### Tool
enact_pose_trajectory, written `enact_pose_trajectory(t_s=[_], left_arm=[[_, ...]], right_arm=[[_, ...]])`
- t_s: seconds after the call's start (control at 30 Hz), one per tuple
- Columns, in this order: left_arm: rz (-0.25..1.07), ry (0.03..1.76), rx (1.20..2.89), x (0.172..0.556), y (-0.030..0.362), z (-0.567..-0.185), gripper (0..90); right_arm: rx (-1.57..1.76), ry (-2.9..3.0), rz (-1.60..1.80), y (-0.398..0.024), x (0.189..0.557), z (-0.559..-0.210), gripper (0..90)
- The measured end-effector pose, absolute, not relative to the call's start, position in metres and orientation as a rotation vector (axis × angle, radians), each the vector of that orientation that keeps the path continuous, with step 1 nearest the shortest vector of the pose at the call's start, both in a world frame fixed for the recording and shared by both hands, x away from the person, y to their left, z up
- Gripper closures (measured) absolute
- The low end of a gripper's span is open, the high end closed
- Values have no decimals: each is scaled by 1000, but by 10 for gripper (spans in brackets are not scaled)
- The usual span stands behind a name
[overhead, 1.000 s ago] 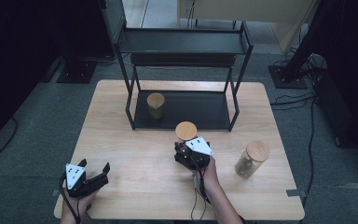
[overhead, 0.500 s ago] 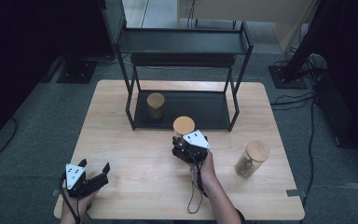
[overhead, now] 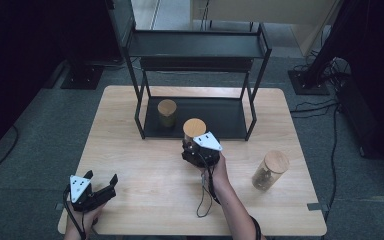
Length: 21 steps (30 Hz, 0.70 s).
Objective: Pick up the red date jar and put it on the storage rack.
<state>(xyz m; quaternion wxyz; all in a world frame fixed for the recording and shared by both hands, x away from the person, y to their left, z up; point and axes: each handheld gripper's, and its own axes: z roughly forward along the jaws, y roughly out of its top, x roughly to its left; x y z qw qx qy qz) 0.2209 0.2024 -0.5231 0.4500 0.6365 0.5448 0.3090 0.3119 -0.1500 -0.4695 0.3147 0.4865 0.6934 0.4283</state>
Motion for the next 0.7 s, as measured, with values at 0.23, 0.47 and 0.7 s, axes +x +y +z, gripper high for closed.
enact_pose_trajectory(t_s=[0.23, 0.47, 0.7], left_arm=[[765, 1348, 1574, 221, 202, -523, 106], [768, 1347, 1572, 221, 202, -523, 106], [762, 1345, 1571, 220, 202, -523, 106]], right_arm=[[1281, 1818, 1124, -149, 321, -462, 253], [1277, 1809, 1114, -150, 330, -458, 253], [1313, 1784, 1102, -156, 344, -456, 253]])
